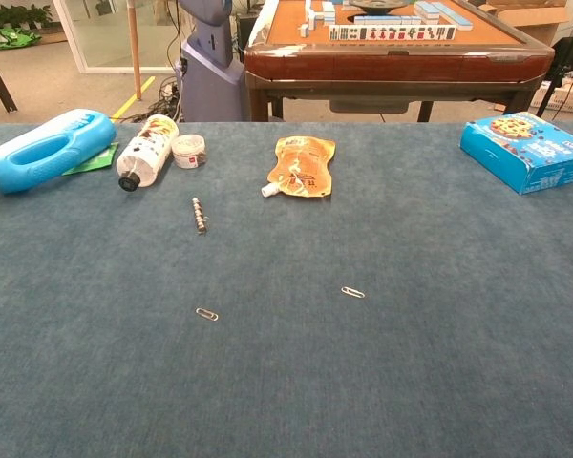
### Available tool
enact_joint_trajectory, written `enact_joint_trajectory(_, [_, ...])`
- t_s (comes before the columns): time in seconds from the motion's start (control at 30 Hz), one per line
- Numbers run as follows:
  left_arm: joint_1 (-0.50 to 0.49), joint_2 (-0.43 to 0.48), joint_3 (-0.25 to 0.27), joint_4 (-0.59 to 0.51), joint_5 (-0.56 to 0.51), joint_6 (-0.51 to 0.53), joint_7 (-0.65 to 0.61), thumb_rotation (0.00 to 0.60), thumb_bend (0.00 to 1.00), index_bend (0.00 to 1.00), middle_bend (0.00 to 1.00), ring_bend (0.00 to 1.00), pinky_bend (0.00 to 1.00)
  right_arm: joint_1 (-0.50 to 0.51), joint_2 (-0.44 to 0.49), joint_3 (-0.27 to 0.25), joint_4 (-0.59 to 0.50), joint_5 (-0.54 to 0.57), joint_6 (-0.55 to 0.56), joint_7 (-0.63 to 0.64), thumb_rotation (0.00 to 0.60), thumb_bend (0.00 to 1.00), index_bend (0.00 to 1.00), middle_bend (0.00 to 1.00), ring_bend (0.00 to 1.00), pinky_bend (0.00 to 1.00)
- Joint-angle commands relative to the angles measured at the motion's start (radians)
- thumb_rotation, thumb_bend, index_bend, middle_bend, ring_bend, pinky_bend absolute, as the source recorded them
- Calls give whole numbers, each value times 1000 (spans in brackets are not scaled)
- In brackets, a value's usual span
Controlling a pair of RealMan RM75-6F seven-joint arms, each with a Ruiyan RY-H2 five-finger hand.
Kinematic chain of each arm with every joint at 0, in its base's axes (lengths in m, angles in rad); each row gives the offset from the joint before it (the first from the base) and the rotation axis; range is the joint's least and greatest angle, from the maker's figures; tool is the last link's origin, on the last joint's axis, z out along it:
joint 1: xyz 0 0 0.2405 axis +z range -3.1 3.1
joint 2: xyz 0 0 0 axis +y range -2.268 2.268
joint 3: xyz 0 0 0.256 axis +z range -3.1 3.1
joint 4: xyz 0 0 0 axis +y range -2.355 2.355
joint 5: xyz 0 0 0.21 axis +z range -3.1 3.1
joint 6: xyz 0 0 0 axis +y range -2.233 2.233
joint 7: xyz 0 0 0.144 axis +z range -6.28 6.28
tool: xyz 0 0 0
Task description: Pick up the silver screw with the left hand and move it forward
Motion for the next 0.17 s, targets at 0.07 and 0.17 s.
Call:
enact_joint_trajectory(0.07, [6,-4,-11,-1,12,-2,9,600,429,0,0,0,0,0,0,-1,-1,-3,4,-3,600,315,0,0,0,0])
enact_joint_trajectory(0.17, [7,-4,-15,-1,25,-10,8,600,429,0,0,0,0,0,-2,3,2,3,5,-6,600,315,0,0,0,0])
